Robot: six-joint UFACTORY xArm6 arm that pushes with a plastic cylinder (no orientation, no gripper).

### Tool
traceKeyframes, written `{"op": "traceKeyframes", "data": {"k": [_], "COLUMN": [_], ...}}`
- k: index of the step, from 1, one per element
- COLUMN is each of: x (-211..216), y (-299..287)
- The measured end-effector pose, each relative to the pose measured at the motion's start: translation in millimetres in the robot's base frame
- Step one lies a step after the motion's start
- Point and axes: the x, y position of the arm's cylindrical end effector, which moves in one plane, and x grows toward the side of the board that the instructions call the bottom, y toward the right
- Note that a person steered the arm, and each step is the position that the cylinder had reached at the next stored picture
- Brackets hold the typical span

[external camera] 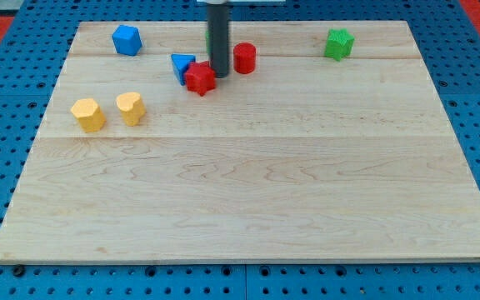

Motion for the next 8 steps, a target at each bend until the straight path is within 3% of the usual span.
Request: {"op": "traceKeyframes", "data": {"k": [1, 4, 6, 8], "x": [26, 34, 11, 65], "y": [-1, -40, -162, -158]}}
